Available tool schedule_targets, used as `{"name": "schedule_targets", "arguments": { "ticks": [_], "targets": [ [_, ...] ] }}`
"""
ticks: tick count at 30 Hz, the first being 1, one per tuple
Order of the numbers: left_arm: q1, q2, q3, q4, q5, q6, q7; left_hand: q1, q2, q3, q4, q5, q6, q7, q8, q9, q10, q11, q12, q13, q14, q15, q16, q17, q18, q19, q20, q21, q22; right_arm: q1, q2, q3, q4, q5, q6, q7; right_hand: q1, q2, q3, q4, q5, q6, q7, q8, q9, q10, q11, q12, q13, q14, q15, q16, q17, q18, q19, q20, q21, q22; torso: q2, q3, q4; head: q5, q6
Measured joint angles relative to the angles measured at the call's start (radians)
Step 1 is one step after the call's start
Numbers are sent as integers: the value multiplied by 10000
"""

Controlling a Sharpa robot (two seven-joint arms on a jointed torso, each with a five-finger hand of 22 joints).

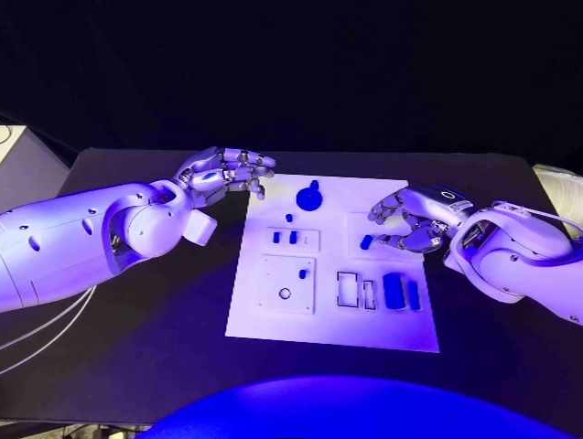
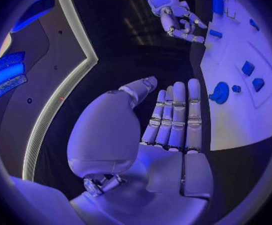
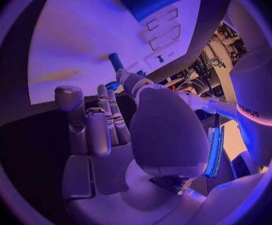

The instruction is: Assemble the parts on the task board

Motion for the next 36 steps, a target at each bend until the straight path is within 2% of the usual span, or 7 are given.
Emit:
{"name": "schedule_targets", "arguments": {
  "ticks": [7, 10, 14, 22, 29, 36],
  "targets": [
    [-2, 0, -1, -4, 1, 7, 0, 0, 0, 0, 0, 0, 0, 0, 0, 0, 0, 0, 0, 1, 0, 0, 0, 0, 0, 0, 0, 0, 1, -16, 181, -9, -187, -310, 383, -81, -1, 1, -129, 69, -44, 0, 0, 0, -12, -80, -8, 35, 0, 0, 0, 0, -7, 1, 0, 0, -29, 7, 9, 5, 5, -22, 0],
    [-2, -3, -2, -4, 1, 10, -1, 0, 0, 0, 0, 0, 0, 0, 0, 0, 0, 0, 0, 1, 0, 0, 0, 1, 0, 0, 0, 0, 1, -43, 273, -13, -248, -390, 497, -115, 4, 6, -168, 107, -44, 54, -48, 0, -11, -80, -8, 117, 0, 0, 0, 0, 13, 1, 0, 0, -29, 50, 9, 2, 5, -30, 0],
    [-4, -10, -2, -4, 2, 13, -2, 0, 0, 0, 0, 0, 0, 0, 0, -9, 0, 0, 0, 1, 0, 0, 0, 1, 1, 0, 0, 0, 1, -130, 386, -24, -279, -473, 630, -159, 135, 138, -168, 108, -44, 195, -12, 1, -11, 120, -29, 234, 10, -1, 0, 45, 38, 1, 37, -38, -29, 122, 10, 0, 5, -43, 0],
    [-5, -17, -2, -11, 2, 18, -5, 0, 0, 0, 0, 0, 0, 0, 0, -8, 0, 0, 1, 1, 0, 0, 0, 2, 0, 0, 0, 0, 1, -220, 548, -30, -274, -516, 714, -176, 172, 175, 52, 327, 18, 499, -32, 121, -11, 469, -76, 337, 11, -1, 1, 87, 104, 2, 112, -39, 92, 288, 7, -6, 2, -62, 0],
    [-7, -21, -1, -12, 3, 23, -10, 0, 0, -27, 27, 0, -37, 37, -1, -8, 0, 0, 1, 2, 0, 0, -51, 2, 1, 38, 37, 0, -28, -263, 606, -31, -309, -525, 745, -194, 211, 215, 456, 449, 18, 957, -133, 312, 51, 1031, -188, 376, 7, 34, -109, 135, 183, 2, 198, -126, 214, 486, 3, -10, -4, -80, 0],
    [-7, -24, -1, -13, 3, 31, -18, 0, 0, -27, 27, 0, -37, 37, -1, -7, 0, 0, 1, 2, 0, 0, -51, 2, 1, 37, 38, 0, -28, -300, 684, -14, -334, -530, 698, -235, 211, 215, 488, 481, 18, 984, -116, 313, 64, 1060, -216, 375, 5, 35, -109, 175, 218, 2, 234, -162, 274, 554, 3, -8, -4, -88, -1]
  ]
}}
